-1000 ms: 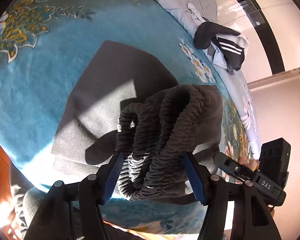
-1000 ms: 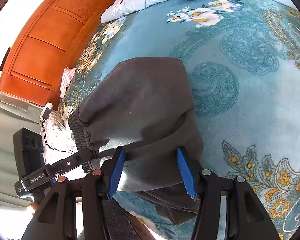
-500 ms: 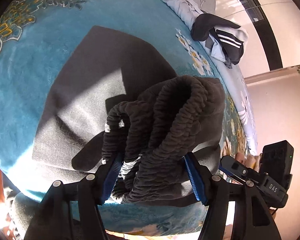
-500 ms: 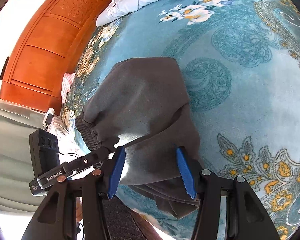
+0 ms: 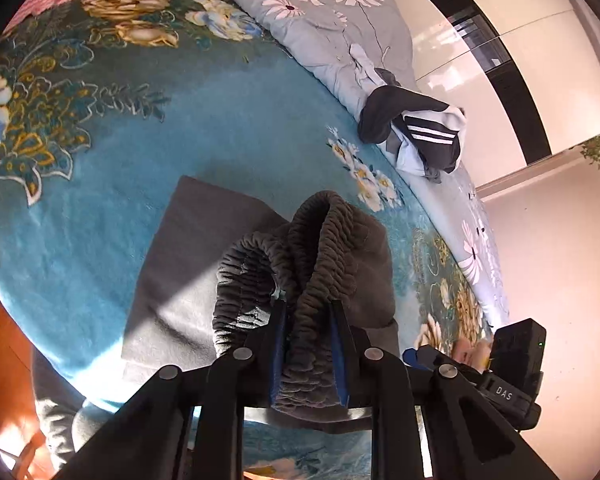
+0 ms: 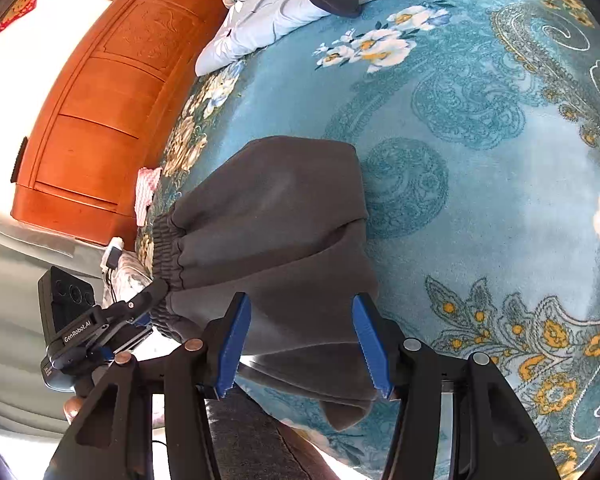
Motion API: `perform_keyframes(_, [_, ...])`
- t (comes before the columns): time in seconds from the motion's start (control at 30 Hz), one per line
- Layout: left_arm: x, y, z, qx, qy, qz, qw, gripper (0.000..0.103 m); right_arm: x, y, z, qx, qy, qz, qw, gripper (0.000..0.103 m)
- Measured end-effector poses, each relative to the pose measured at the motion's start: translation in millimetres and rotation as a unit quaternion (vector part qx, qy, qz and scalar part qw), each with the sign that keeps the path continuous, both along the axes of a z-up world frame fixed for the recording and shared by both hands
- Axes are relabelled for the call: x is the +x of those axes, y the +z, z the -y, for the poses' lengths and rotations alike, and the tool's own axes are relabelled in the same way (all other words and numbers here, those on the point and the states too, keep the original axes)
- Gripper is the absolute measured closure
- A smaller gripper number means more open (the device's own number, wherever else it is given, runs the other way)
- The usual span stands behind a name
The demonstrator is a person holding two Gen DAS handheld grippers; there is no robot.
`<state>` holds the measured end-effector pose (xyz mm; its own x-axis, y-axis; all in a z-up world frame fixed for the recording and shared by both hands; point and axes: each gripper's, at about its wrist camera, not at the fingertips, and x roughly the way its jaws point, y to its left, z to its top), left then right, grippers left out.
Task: Fold clothes
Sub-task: 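Hold the grey sweatpants waistband with both grippers and fold it over the legs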
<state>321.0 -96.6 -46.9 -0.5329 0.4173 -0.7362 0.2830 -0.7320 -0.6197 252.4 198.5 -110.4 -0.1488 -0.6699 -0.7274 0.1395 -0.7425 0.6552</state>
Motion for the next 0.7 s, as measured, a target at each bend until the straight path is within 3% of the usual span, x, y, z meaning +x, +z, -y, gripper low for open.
perform_keyframes(0.47, [29.7,-9.9,63.4,0.004,0.055,-0.014,0.9984,0.082,-1.8,18.5,37.2,-0.004,0.065,-0.025,0.998,0.047])
perform_keyframes(0.63, [11.7,-34.4,60.4,-0.032,0.035,0.014,0.9988,0.081,-8.3,27.9,65.9,-0.014,0.102,-0.053,0.993,0.047])
perform_keyframes(0.7, [14.0,-50.8,63.5,-0.021,0.044,0.029,0.9984,0.081,-10.1,20.3,79.0,-0.006,0.121,-0.044,0.992,0.047])
